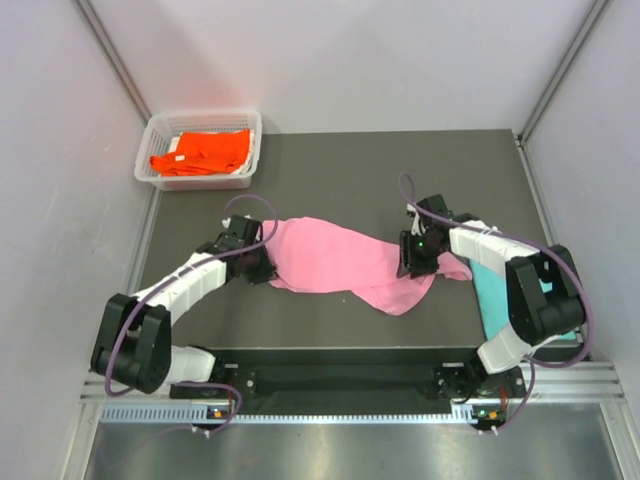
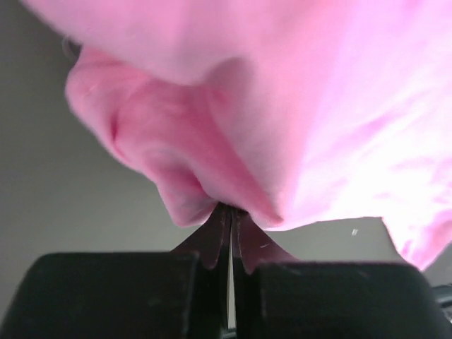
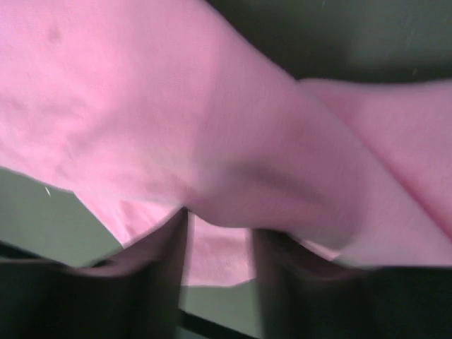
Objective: Fold and stack the t-shirts
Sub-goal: Flatten the tshirt out
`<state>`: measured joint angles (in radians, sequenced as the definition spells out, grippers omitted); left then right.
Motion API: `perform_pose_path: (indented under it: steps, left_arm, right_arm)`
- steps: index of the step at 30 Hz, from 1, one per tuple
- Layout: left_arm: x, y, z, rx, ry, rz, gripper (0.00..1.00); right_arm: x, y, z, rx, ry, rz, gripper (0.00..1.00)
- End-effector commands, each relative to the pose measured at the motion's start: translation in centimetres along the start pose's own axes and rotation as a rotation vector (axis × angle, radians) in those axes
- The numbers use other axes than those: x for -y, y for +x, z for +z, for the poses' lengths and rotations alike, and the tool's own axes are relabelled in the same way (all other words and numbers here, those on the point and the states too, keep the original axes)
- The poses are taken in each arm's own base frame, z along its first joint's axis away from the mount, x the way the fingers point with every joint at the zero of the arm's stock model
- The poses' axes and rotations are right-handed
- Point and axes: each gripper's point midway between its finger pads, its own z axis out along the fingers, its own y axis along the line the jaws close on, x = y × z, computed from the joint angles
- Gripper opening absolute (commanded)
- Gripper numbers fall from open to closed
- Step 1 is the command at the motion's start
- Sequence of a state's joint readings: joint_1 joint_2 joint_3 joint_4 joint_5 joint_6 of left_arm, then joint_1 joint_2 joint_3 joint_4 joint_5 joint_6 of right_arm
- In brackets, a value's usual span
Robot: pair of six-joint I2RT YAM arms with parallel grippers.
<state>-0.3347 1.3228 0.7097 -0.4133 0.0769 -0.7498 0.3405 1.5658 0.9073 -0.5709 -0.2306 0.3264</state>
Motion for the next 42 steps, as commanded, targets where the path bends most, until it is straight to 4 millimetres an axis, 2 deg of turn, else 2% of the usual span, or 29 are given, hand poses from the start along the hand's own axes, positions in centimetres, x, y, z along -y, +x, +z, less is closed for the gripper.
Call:
perform_pose_path:
  steps: [1, 5, 7, 9, 10, 12, 13, 14, 15, 17, 18, 19, 20, 21, 22, 26, 27, 29, 30, 32, 33, 35, 36, 37, 38, 39, 40, 41, 42]
  left_arm:
    - [3.0, -2.2, -1.3, 0.016, 0.084, 0.055, 0.00]
    - [4.1, -3.6, -3.9, 0.068, 0.107, 0.105, 0.00]
    - [5.1, -4.9, -6.2, 0.123, 0.135, 0.150, 0.00]
    - [5.6, -5.3, -7.9, 0.139, 0.149, 0.204, 0.00]
    - [6.4, -6.1, -9.3, 0.169, 0.175, 0.227, 0.00]
    - [7.1, -6.0, -11.6, 0.189, 0.221, 0.293, 0.00]
    - [8.1, -6.4, -13.7, 0.229, 0.269, 0.325, 0.00]
    - [8.4, -6.4, -14.8, 0.237, 0.286, 0.346, 0.00]
    - [8.7, -6.3, -16.3, 0.248, 0.311, 0.387, 0.00]
    - [8.9, -6.3, -19.3, 0.314, 0.343, 0.422, 0.00]
    - [8.8, -6.3, -20.8, 0.346, 0.350, 0.435, 0.00]
    - [9.0, -6.2, -23.2, 0.412, 0.391, 0.447, 0.00]
    - [9.1, -6.1, -24.5, 0.446, 0.413, 0.453, 0.00]
    - [9.5, -6.0, -26.3, 0.487, 0.452, 0.469, 0.00]
    - [9.8, -5.3, -28.8, 0.533, 0.517, 0.486, 0.00]
    - [10.6, -4.0, -35.4, 0.664, 0.658, 0.525, 0.00]
    - [10.9, -3.9, -37.5, 0.706, 0.687, 0.526, 0.00]
    - [11.4, -4.1, -39.0, 0.734, 0.708, 0.528, 0.00]
    - [11.9, -4.4, -40.3, 0.758, 0.733, 0.532, 0.00]
    - [13.3, -5.6, -40.8, 0.772, 0.755, 0.525, 0.00]
    - [13.8, -6.1, -41.1, 0.775, 0.768, 0.506, 0.00]
    - [14.3, -8.6, -39.0, 0.755, 0.691, 0.433, 0.00]
    - [14.1, -9.6, -38.2, 0.745, 0.643, 0.366, 0.00]
    - [13.9, -11.2, -35.1, 0.681, 0.543, 0.312, 0.00]
    - [12.5, -12.0, -32.8, 0.641, 0.427, 0.251, 0.00]
    - [12.4, -12.6, -31.4, 0.611, 0.377, 0.246, 0.00]
    - [12.5, -13.5, -27.7, 0.531, 0.299, 0.251, 0.00]
    - [11.9, -14.1, -25.9, 0.502, 0.232, 0.250, 0.00]
    - [11.2, -14.6, -24.0, 0.461, 0.162, 0.247, 0.00]
  right_arm:
    - [-0.9, -3.9, 0.2, 0.087, 0.007, -0.020, 0.30]
    - [-1.2, -4.0, -1.1, 0.100, 0.030, -0.047, 0.02]
    - [-1.6, -4.3, -2.7, 0.135, 0.040, -0.068, 0.00]
    - [-2.1, -3.9, -4.2, 0.140, 0.035, -0.082, 0.00]
    - [-2.7, -4.2, -5.9, 0.183, 0.023, -0.094, 0.00]
    - [-3.7, -3.9, -8.2, 0.209, 0.014, -0.117, 0.00]
    - [-4.1, -4.0, -10.3, 0.263, 0.010, -0.125, 0.00]
    - [-4.3, -3.2, -11.5, 0.259, 0.012, -0.129, 0.00]
    - [-5.1, -3.5, -14.2, 0.332, -0.016, -0.135, 0.00]
    - [-5.5, -2.7, -16.8, 0.372, -0.031, -0.125, 0.00]
    - [-6.1, -2.7, -19.7, 0.456, -0.061, -0.127, 0.00]
    - [-6.1, -2.1, -21.0, 0.476, -0.062, -0.106, 0.00]
    - [-6.2, -1.9, -22.3, 0.510, -0.073, -0.095, 0.00]
    - [-6.5, -1.5, -24.8, 0.585, -0.106, -0.091, 0.00]
    - [-6.4, -1.1, -25.9, 0.609, -0.115, -0.064, 0.00]
    - [-6.7, 0.1, -31.0, 0.748, -0.175, -0.026, 0.00]
    - [-7.0, 0.4, -32.9, 0.798, -0.201, -0.027, 0.00]
    - [-6.8, -0.1, -35.6, 0.878, -0.193, -0.007, 0.00]
    - [-6.9, -0.7, -35.9, 0.880, -0.183, -0.005, 0.00]
    - [-7.6, -2.3, -37.3, 0.925, -0.186, -0.007, 0.00]
    - [-8.1, -3.9, -36.3, 0.893, -0.168, -0.006, 0.00]
    - [-9.0, -6.2, -36.6, 0.894, -0.156, 0.008, 0.00]
    - [-9.2, -8.5, -34.0, 0.819, -0.108, 0.017, 0.00]
    - [-8.9, -9.6, -32.6, 0.774, -0.077, 0.027, 0.00]
    - [-9.3, -11.0, -32.2, 0.752, -0.088, 0.027, 0.00]
    - [-9.4, -13.1, -28.6, 0.651, -0.074, 0.033, 0.00]
    - [-9.6, -14.4, -27.4, 0.620, -0.097, 0.030, 0.00]
    - [-9.7, -15.8, -26.9, 0.611, -0.100, 0.030, 0.00]
    - [-9.0, -17.5, -22.9, 0.521, -0.065, 0.041, 0.00]
